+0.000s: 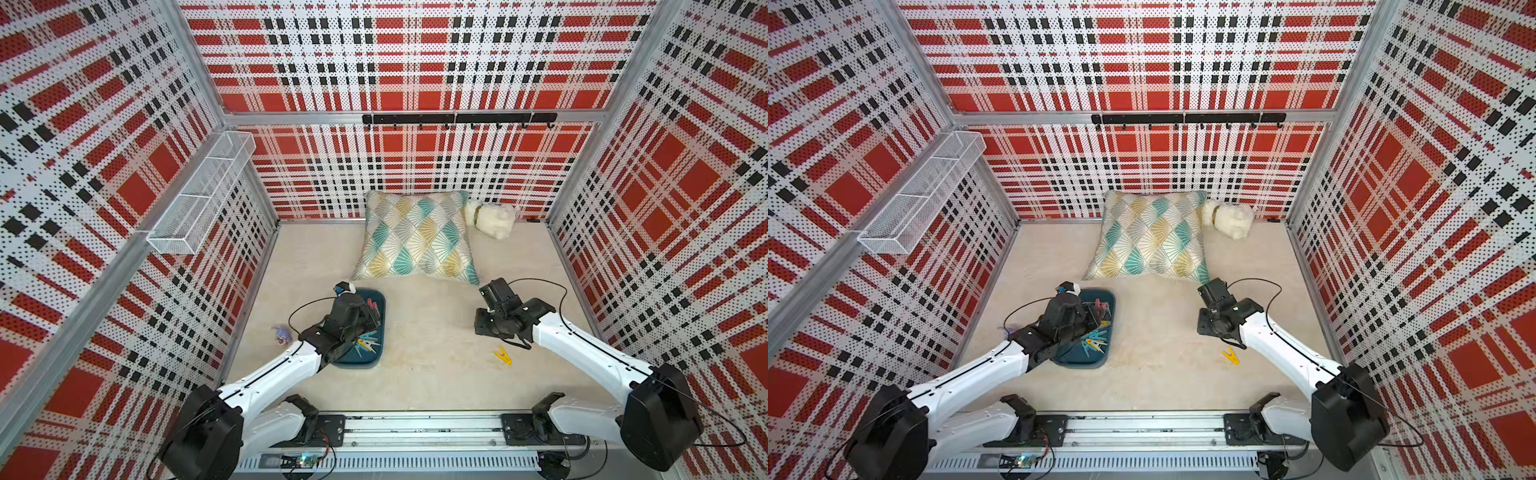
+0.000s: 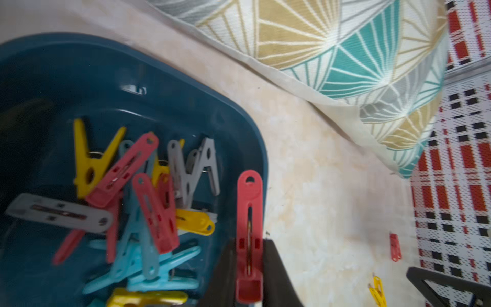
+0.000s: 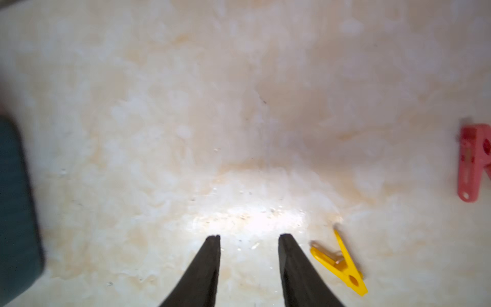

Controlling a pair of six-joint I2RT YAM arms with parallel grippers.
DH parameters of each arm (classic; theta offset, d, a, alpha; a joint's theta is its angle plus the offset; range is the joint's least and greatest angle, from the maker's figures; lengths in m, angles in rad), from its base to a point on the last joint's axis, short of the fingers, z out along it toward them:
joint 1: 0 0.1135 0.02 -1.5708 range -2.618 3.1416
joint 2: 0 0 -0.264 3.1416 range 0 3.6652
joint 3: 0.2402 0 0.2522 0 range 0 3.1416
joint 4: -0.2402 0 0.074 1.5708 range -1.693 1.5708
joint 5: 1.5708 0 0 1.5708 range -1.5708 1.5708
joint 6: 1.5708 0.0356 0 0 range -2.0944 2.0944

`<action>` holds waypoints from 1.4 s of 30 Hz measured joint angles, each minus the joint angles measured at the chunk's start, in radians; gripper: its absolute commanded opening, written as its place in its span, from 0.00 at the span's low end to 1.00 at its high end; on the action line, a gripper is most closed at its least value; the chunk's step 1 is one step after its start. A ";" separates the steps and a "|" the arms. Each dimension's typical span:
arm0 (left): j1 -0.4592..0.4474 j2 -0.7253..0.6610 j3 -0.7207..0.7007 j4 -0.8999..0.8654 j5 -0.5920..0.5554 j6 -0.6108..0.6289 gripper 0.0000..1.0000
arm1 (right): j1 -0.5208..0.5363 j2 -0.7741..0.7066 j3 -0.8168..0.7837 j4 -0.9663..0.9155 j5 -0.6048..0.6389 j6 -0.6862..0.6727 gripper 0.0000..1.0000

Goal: Put the clothespins into the storage box
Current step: Place the clothespin in the storage box, then pick up the clothespin from the center of the board.

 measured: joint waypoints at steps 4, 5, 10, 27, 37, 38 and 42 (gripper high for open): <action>0.003 0.012 -0.001 -0.069 -0.041 0.026 0.12 | -0.047 -0.001 -0.031 -0.018 0.017 -0.008 0.44; 0.002 0.013 -0.003 -0.083 -0.050 0.030 0.16 | -0.057 0.002 -0.031 -0.016 0.019 -0.009 0.44; -0.015 -0.005 -0.016 -0.141 -0.094 0.034 0.57 | -0.111 0.037 -0.052 0.009 0.018 -0.018 0.39; -0.050 -0.014 -0.007 -0.161 -0.090 0.030 0.60 | -0.126 0.058 -0.127 0.029 0.046 0.015 0.32; -0.075 -0.010 -0.003 -0.127 -0.078 0.029 0.59 | -0.126 0.058 -0.184 0.045 0.045 0.042 0.21; -0.077 -0.008 -0.003 -0.125 -0.077 0.029 0.58 | -0.126 0.058 -0.184 0.047 0.046 0.042 0.19; -0.084 -0.005 -0.003 -0.123 -0.074 0.027 0.59 | -0.126 0.058 -0.184 0.056 0.046 0.048 0.09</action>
